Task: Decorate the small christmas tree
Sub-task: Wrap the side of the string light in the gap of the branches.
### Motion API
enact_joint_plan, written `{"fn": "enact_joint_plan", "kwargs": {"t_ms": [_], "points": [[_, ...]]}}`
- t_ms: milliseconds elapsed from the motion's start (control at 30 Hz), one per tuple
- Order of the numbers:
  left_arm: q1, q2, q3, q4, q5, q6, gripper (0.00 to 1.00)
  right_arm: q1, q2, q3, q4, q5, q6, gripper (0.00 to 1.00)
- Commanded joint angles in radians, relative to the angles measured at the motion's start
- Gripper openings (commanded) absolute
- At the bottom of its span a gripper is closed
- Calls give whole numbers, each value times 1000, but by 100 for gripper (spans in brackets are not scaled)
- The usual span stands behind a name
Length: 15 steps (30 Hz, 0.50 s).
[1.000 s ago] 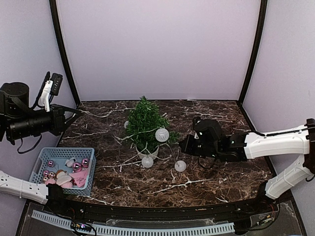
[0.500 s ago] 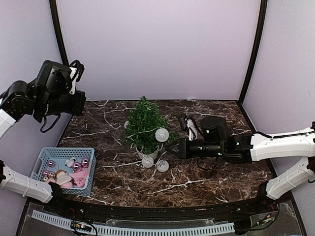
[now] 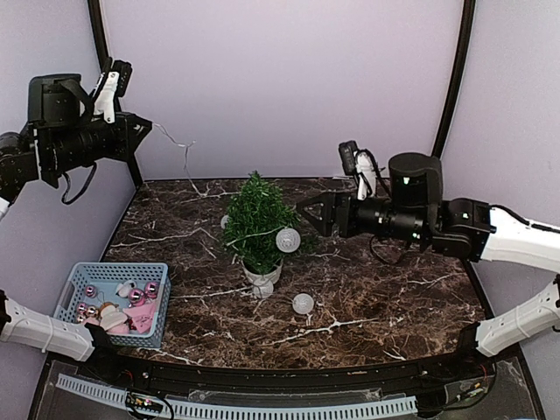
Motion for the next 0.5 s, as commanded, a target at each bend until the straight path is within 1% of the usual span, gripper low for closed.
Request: {"fn": "enact_joint_plan", "kwargs": {"t_ms": [0, 167, 267, 367, 467], "points": [[5, 6, 40, 63, 161, 75, 0, 9, 92, 195, 9, -67, -190, 83], [4, 5, 41, 126, 338, 111, 0, 9, 315, 419, 71, -206, -292, 81], [4, 3, 41, 157, 409, 107, 0, 9, 447, 558, 83, -312, -326, 81], [5, 4, 41, 175, 443, 104, 0, 9, 563, 657, 106, -438, -355, 82], [4, 10, 38, 189, 501, 104, 0, 9, 654, 728, 121, -453, -374, 82]]}}
